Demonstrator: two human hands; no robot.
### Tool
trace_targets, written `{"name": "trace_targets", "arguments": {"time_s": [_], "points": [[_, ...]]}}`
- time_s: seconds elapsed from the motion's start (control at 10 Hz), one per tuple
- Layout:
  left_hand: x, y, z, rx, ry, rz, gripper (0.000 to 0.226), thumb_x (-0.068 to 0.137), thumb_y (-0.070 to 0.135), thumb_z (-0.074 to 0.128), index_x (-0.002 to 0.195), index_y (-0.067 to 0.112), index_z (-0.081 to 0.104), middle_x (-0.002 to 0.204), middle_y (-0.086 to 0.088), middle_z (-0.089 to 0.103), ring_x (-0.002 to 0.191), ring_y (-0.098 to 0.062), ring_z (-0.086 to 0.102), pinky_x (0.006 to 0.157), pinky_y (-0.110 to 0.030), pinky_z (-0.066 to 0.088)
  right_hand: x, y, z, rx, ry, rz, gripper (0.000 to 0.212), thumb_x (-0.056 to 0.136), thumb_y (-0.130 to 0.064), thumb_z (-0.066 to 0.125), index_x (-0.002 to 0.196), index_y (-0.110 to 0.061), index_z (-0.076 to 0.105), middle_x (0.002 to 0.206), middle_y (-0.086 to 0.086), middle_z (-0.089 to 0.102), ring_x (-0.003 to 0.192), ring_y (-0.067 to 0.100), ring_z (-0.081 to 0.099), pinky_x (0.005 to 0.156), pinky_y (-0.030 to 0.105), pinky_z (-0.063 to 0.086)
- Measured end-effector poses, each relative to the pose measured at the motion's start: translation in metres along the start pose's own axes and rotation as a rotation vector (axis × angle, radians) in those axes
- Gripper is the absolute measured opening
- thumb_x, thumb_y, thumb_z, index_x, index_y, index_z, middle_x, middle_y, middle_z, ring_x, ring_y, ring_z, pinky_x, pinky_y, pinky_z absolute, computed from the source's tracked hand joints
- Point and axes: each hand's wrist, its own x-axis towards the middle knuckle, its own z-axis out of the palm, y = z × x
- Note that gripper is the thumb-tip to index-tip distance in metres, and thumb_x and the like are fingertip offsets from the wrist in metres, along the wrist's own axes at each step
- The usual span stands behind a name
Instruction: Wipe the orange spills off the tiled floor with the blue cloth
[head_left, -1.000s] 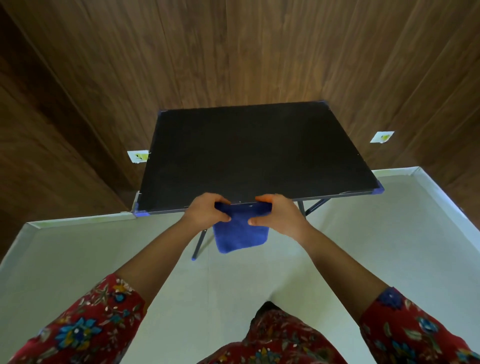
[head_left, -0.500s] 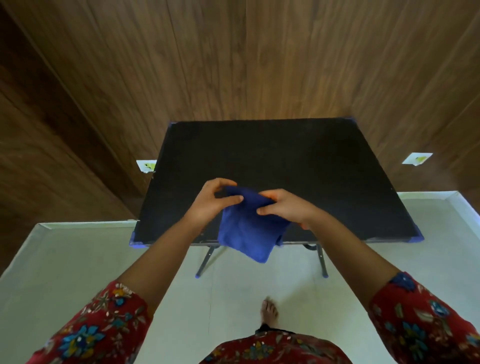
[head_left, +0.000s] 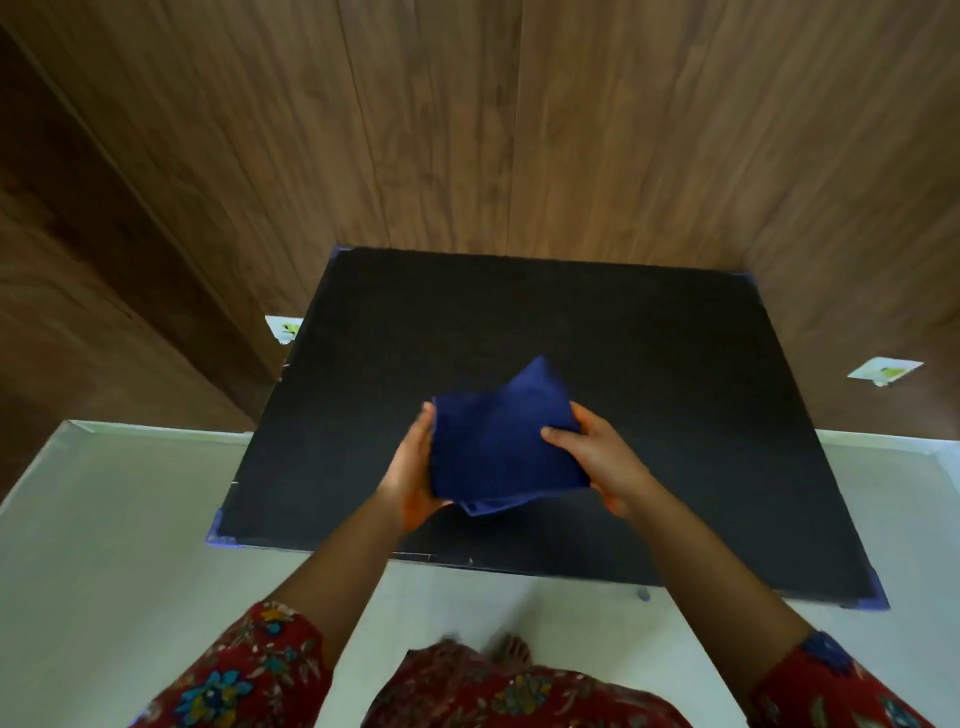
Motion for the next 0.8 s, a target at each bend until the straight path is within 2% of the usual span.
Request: {"name": "trace_targets", "arguments": {"time_s": [0.1, 0.2, 0.3, 0.4, 0.5, 0.6, 0.7, 0.8], "points": [[0.013, 0.002, -0.005, 0.285, 0.043, 0.000, 0.033, 0.098, 0.022, 0.049, 0.129, 0.031, 0.051, 0.131, 0.001, 0.057, 0.108, -0.025, 0.061, 0.083, -0.046, 0.053, 0.012, 0.026, -0.009, -0.098, 0.062, 0.035, 0.030, 0.095, -0.002, 0.052, 0.110, -0.027, 0.055, 0.115, 0.000, 0.062, 0.100, 0.014, 0.059, 0.088, 0.028, 0.045], [0.026, 0.001, -0.006, 0.392, 0.052, 0.002, 0.035, 0.099, 0.011, 0.045, 0.125, 0.034, 0.048, 0.128, 0.002, 0.054, 0.108, -0.027, 0.058, 0.081, -0.047, 0.053, 0.026, 0.046, -0.011, -0.157, 0.101, 0.082, 0.034, 0.095, -0.001, 0.049, 0.119, -0.025, 0.052, 0.115, -0.002, 0.058, 0.108, 0.017, 0.055, 0.092, 0.027, 0.040], [0.046, 0.006, -0.007, 0.423, 0.091, 0.054, 0.041, 0.098, 0.006, 0.045, 0.131, 0.030, 0.049, 0.131, -0.001, 0.054, 0.114, -0.031, 0.057, 0.085, -0.052, 0.052, 0.046, 0.056, -0.011, -0.152, 0.164, 0.094, 0.031, 0.095, -0.001, 0.051, 0.117, -0.021, 0.054, 0.111, 0.000, 0.060, 0.108, 0.020, 0.056, 0.091, 0.028, 0.041], [0.065, 0.012, -0.007, 0.483, 0.166, 0.128, 0.050, 0.094, -0.005, 0.043, 0.133, 0.025, 0.049, 0.131, -0.002, 0.054, 0.114, -0.031, 0.056, 0.089, -0.054, 0.051, 0.069, 0.061, -0.010, -0.202, 0.245, 0.129, 0.020, 0.092, -0.005, 0.055, 0.107, -0.018, 0.057, 0.104, 0.003, 0.061, 0.099, 0.021, 0.058, 0.082, 0.028, 0.040], [0.078, 0.010, -0.013, 0.511, 0.185, 0.122, 0.068, 0.086, -0.018, 0.035, 0.138, 0.025, 0.044, 0.129, 0.002, 0.053, 0.111, -0.027, 0.055, 0.087, -0.048, 0.051, 0.084, 0.078, -0.006, -0.361, 0.318, 0.183, 0.014, 0.089, -0.008, 0.058, 0.102, -0.012, 0.062, 0.101, 0.010, 0.065, 0.100, 0.030, 0.061, 0.075, 0.029, 0.040], [0.086, 0.005, -0.019, 0.526, 0.170, 0.118, 0.072, 0.082, -0.022, 0.034, 0.142, 0.018, 0.041, 0.136, -0.002, 0.052, 0.111, -0.025, 0.054, 0.083, -0.042, 0.052, 0.085, 0.091, -0.005, -0.451, 0.359, 0.235, 0.022, 0.088, -0.010, 0.055, 0.109, -0.009, 0.063, 0.107, 0.014, 0.067, 0.100, 0.032, 0.062, 0.072, 0.029, 0.041], [0.085, 0.004, -0.021, 0.566, 0.230, 0.155, 0.059, 0.087, -0.013, 0.043, 0.140, 0.013, 0.044, 0.130, -0.004, 0.056, 0.114, -0.027, 0.057, 0.093, -0.045, 0.050, 0.082, 0.096, -0.008, -0.498, 0.388, 0.228, 0.027, 0.090, -0.013, 0.051, 0.115, -0.015, 0.062, 0.110, 0.012, 0.068, 0.100, 0.031, 0.063, 0.072, 0.028, 0.041], [0.078, 0.007, -0.023, 0.709, 0.408, 0.233, 0.051, 0.089, 0.000, 0.052, 0.137, 0.013, 0.046, 0.126, -0.005, 0.059, 0.113, -0.027, 0.059, 0.094, -0.038, 0.049, 0.076, 0.090, -0.012, -0.474, 0.444, 0.239, 0.027, 0.092, -0.019, 0.050, 0.115, -0.020, 0.062, 0.113, 0.009, 0.067, 0.101, 0.029, 0.063, 0.076, 0.031, 0.045]]}}
